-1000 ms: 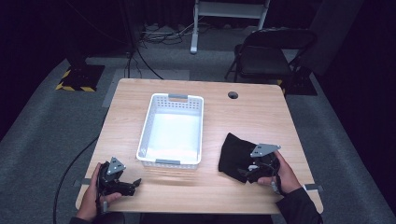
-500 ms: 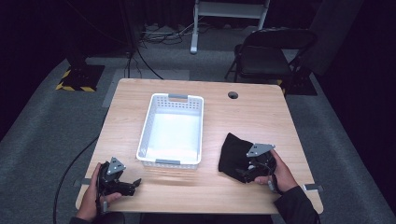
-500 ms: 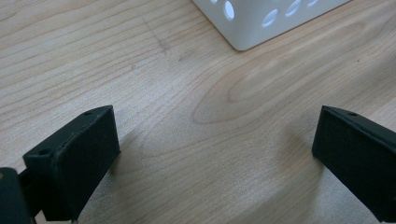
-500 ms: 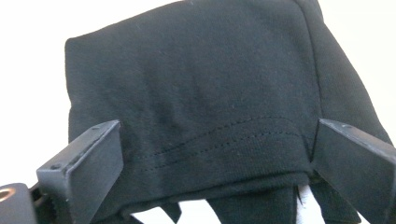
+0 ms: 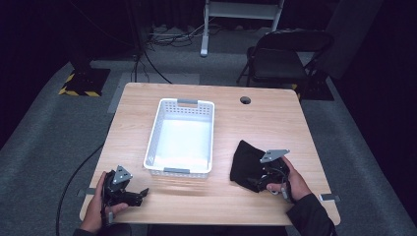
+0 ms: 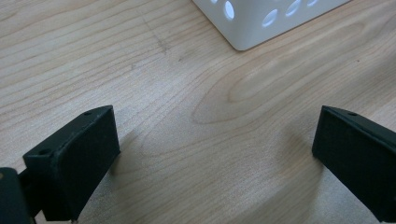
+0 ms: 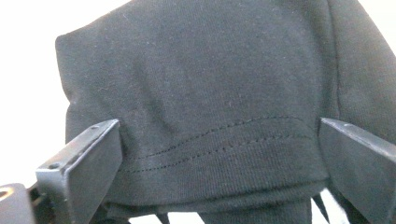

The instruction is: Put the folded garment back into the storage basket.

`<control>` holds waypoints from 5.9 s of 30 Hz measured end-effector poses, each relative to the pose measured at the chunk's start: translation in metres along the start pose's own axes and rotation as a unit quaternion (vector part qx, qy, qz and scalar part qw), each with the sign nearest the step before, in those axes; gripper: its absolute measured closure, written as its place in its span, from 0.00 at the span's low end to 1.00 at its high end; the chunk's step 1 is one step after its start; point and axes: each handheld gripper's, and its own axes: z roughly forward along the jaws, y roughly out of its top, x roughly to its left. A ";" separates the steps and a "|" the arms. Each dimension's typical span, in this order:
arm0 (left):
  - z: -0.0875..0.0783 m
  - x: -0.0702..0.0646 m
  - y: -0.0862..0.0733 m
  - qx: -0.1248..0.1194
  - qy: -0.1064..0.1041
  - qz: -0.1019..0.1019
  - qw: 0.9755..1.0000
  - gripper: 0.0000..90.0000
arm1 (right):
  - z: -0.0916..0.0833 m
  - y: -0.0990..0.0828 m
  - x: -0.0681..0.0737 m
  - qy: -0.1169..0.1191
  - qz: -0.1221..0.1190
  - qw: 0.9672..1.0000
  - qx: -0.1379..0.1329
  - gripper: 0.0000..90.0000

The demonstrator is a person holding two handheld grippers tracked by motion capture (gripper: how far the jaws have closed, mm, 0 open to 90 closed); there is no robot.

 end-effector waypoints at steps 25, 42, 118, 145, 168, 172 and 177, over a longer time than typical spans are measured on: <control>0.000 0.000 0.000 0.000 0.000 0.001 1.000 0.01 | -0.016 -0.005 -0.005 0.026 0.006 1.000 -0.012 0.58; 0.000 0.000 0.000 0.000 -0.001 0.001 1.000 0.01 | -0.022 -0.005 0.002 0.004 0.009 1.000 -0.015 0.65; 0.000 0.000 0.000 0.000 -0.001 0.000 1.000 0.01 | -0.077 0.035 0.011 -0.035 0.014 0.997 -0.061 0.65; 0.000 0.000 0.000 0.000 -0.001 0.001 1.000 0.01 | -0.085 0.071 0.016 -0.040 -0.008 0.997 -0.072 0.64; 0.000 0.000 0.000 0.000 0.000 0.001 1.000 0.01 | -0.076 0.097 0.023 -0.027 -0.021 0.996 -0.077 0.64; 0.000 0.000 0.000 0.000 0.000 0.001 1.000 0.01 | -0.073 0.102 0.024 -0.026 -0.021 0.996 -0.078 0.64; 0.000 0.000 0.000 0.000 0.000 0.001 1.000 0.01 | -0.068 0.108 0.027 -0.022 -0.026 0.996 -0.077 0.64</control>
